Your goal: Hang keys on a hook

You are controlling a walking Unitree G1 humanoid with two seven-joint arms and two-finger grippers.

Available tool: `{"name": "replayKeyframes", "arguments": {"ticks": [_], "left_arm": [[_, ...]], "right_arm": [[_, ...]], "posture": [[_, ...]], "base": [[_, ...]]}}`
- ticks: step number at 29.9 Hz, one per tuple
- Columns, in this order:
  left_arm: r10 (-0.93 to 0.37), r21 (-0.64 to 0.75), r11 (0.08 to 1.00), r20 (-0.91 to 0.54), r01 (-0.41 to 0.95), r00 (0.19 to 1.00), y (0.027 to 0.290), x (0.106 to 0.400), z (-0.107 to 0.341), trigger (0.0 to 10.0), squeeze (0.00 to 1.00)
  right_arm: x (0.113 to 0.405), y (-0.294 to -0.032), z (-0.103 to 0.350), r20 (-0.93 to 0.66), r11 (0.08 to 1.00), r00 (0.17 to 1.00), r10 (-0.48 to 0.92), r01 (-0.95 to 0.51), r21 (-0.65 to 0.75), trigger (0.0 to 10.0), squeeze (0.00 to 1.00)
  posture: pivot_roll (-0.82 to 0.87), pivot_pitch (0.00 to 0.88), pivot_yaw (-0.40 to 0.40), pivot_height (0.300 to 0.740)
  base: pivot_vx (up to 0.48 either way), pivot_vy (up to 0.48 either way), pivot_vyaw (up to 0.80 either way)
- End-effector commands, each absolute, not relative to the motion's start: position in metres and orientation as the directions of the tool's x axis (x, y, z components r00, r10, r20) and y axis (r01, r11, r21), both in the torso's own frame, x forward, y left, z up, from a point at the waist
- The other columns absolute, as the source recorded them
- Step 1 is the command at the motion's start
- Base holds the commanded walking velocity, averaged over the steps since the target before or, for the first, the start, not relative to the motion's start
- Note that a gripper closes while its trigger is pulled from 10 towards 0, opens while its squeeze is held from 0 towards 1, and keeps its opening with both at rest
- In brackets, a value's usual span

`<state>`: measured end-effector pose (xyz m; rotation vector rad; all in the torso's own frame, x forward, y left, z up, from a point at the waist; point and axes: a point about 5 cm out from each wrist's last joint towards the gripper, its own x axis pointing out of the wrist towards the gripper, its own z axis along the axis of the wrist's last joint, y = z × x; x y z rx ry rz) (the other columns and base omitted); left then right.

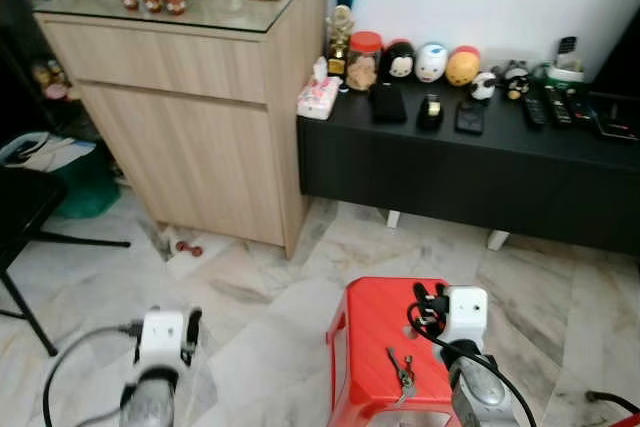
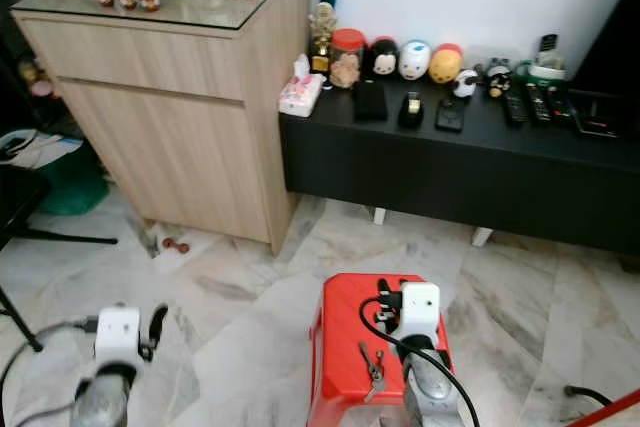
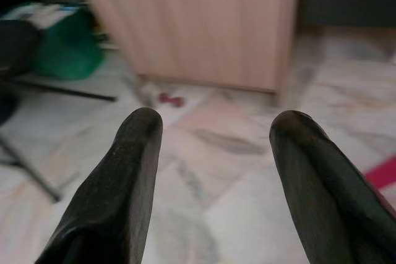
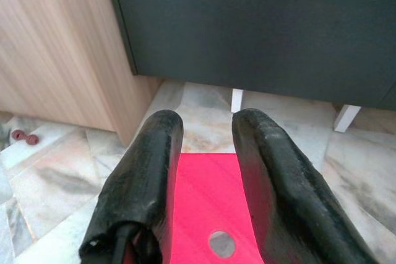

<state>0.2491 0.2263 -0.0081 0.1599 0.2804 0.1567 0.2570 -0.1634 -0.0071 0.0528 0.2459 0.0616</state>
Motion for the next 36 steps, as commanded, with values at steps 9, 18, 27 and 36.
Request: {"name": "replayKeyframes", "arguments": {"ticks": [9,18,27,36], "left_arm": [[0.146,0.150,0.983,-0.309,-0.103,0.940,0.2216,0.2324,-0.0224,10.0,0.00],[0.141,0.135,0.986,-0.338,-0.101,0.931,0.2245,0.2330,-0.0232,10.0,0.00],[0.117,0.108,0.991,-0.342,-0.085,0.932,0.2207,0.2340,-0.0237,10.0,0.00],[0.109,0.098,0.992,-0.347,-0.080,0.932,0.2204,0.2348,-0.0235,10.0,0.00]], "right_arm": [[0.2595,-0.1638,-0.0043,-0.237,0.997,0.970,0.060,-0.045,0.070,10.0,0.00],[0.2613,-0.1646,-0.0031,-0.239,0.997,0.970,0.049,-0.033,0.070,10.0,0.00],[0.2620,-0.1642,-0.0031,-0.246,0.997,0.968,0.051,-0.035,0.068,10.0,0.00],[0.2635,-0.1623,-0.0018,-0.245,0.997,0.968,0.054,-0.037,0.071,10.0,0.00]], "posture": [[-0.04,0.036,-0.019,0.740],[-0.03,0.050,-0.016,0.740],[-0.03,0.054,-0.016,0.740],[-0.03,0.054,-0.016,0.740]], "base": [[0.000,0.000,0.00],[0.000,0.000,0.00],[0.000,0.000,0.00],[-0.392,0.000,0.00]]}}
